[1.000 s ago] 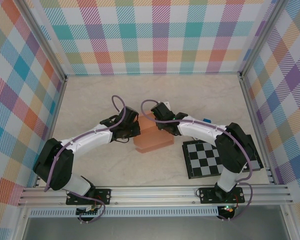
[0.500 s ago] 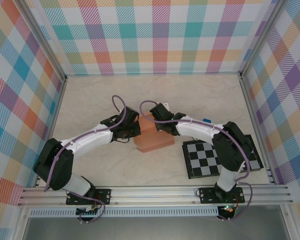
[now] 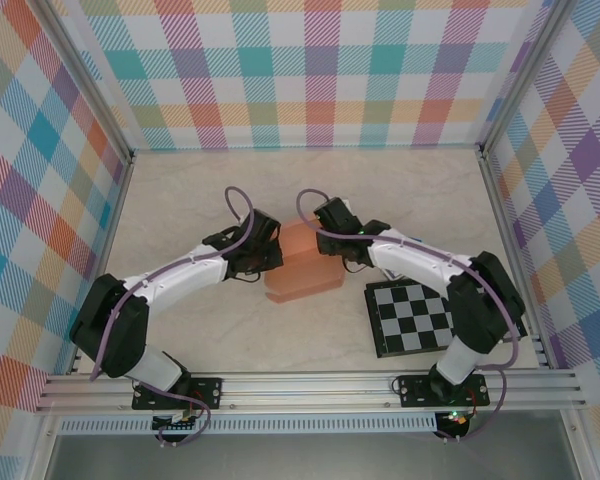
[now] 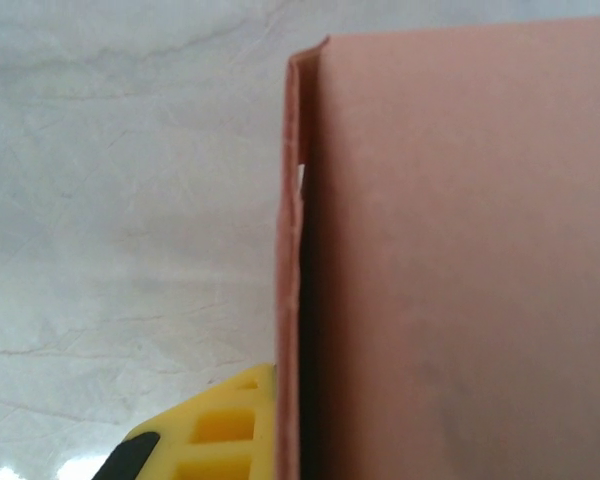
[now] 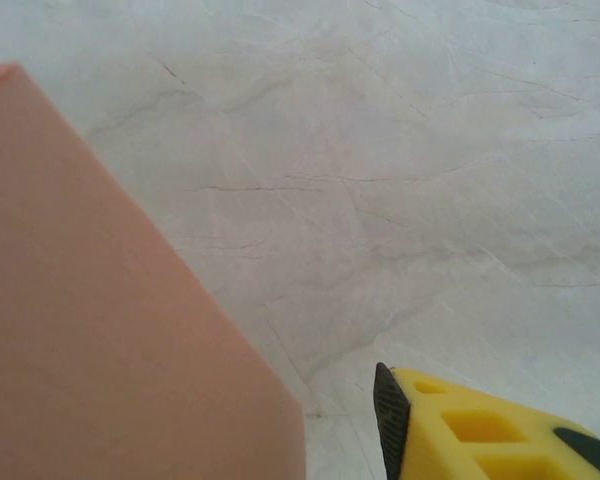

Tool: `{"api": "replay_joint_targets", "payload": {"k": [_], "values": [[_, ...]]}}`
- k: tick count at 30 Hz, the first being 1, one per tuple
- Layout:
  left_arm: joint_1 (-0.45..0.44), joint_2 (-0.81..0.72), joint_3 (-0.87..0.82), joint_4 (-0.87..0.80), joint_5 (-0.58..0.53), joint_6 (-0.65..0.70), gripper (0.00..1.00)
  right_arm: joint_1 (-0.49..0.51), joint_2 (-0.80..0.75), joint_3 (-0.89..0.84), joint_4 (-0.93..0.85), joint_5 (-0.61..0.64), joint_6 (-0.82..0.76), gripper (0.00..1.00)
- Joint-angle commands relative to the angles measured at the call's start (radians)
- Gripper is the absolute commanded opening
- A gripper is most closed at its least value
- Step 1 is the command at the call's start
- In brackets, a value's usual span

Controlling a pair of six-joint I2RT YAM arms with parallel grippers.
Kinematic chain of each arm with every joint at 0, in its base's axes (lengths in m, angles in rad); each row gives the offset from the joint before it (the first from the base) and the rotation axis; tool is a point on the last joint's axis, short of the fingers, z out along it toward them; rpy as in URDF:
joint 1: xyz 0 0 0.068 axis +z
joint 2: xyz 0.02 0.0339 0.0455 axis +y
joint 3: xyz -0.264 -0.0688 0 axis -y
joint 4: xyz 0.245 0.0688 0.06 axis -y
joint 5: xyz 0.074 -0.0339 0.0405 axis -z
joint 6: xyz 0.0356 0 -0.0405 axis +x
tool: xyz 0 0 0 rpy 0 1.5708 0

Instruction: Fold the paper box

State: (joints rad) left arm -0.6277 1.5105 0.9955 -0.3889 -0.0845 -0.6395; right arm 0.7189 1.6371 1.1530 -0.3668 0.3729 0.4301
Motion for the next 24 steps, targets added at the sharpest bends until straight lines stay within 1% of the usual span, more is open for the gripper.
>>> {"api": "replay_joint_targets", "payload": {"k": [1,6,9,11,13,15,18,20,22,24], "values": [[0.007,0.035,0.025,-0.079,-0.059,-0.011,0.0,-0.067,-0.103,-0.036,-0.035,-0.106,-0.009,0.5],[0.01,0.052,0.057,-0.107,-0.02,-0.022,0.0,-0.152,-0.23,-0.073,-0.047,-0.317,-0.041,0.57],[0.01,0.066,0.082,-0.148,-0.019,-0.037,0.0,-0.182,-0.284,-0.072,-0.049,-0.442,-0.1,0.62],[0.01,0.076,0.094,-0.163,-0.014,-0.036,0.0,-0.187,-0.297,-0.061,-0.068,-0.481,-0.143,0.63],[0.01,0.08,0.094,-0.161,-0.009,-0.04,0.0,-0.188,-0.296,-0.049,-0.098,-0.464,-0.161,0.63],[0.01,0.08,0.091,-0.16,-0.009,-0.044,0.0,-0.189,-0.288,-0.043,-0.112,-0.445,-0.179,0.63],[0.01,0.072,0.084,-0.158,-0.008,-0.043,0.0,-0.194,-0.267,-0.045,-0.111,-0.45,-0.238,0.63],[0.01,0.065,0.08,-0.153,-0.005,-0.042,0.0,-0.226,-0.253,-0.045,-0.115,-0.488,-0.278,0.62],[0.01,0.058,0.075,-0.151,-0.003,-0.034,0.0,-0.297,-0.256,-0.069,-0.082,-0.609,-0.325,0.52],[0.01,0.052,0.07,-0.14,0.008,-0.013,0.0,-0.352,-0.261,-0.098,-0.045,-0.737,-0.404,0.52]]}}
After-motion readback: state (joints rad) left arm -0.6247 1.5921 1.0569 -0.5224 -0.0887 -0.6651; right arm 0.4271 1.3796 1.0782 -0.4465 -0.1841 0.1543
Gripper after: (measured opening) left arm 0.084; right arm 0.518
